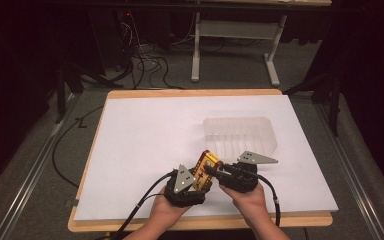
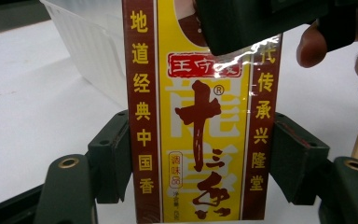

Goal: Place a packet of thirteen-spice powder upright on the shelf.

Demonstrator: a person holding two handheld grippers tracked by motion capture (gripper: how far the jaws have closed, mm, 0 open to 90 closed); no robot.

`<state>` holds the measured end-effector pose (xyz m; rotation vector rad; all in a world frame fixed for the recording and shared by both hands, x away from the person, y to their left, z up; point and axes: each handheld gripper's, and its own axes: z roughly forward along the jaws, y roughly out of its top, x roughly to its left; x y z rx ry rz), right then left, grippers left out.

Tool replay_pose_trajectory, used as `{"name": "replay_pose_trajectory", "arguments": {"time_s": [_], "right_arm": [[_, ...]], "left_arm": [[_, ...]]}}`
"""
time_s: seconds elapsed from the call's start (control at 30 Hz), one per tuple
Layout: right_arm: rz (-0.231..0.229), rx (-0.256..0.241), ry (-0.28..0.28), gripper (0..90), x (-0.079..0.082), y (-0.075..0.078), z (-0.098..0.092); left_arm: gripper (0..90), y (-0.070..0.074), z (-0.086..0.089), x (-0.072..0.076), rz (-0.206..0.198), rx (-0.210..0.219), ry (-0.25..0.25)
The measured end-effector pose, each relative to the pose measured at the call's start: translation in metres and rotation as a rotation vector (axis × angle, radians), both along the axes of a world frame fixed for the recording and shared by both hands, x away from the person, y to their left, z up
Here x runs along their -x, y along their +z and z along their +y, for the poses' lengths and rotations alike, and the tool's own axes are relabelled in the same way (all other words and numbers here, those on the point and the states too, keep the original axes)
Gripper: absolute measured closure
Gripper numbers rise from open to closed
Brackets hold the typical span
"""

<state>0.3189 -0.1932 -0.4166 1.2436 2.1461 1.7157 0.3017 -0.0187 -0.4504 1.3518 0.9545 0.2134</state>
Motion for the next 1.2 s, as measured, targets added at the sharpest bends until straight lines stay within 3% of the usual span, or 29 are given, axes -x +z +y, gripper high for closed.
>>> {"name": "replay_pose_trajectory", "arguments": {"time_s": [0.33,0.8,1.0,1.13,1.2], "right_arm": [[-0.026,0.021,-0.015,68.1,0.001,0.002,-0.004],[-0.082,0.053,-0.068,68.3,0.005,0.009,-0.018],[-0.102,0.053,-0.091,68.3,0.005,0.013,-0.028],[-0.107,0.066,-0.127,68.3,0.005,0.014,-0.04],[-0.109,0.062,-0.14,68.3,0.006,0.015,-0.043]], "left_arm": [[25.1,0.002,0.003,-0.004,0.048,0.016,-0.018],[20.5,0.01,0.024,-0.005,0.013,0.022,-0.001],[18.4,0.011,0.036,-0.01,0.004,-0.013,0.011],[18.5,0.016,0.048,-0.016,0.017,-0.009,0.043],[18.5,0.022,0.057,-0.017,0.004,-0.018,0.055]]}}
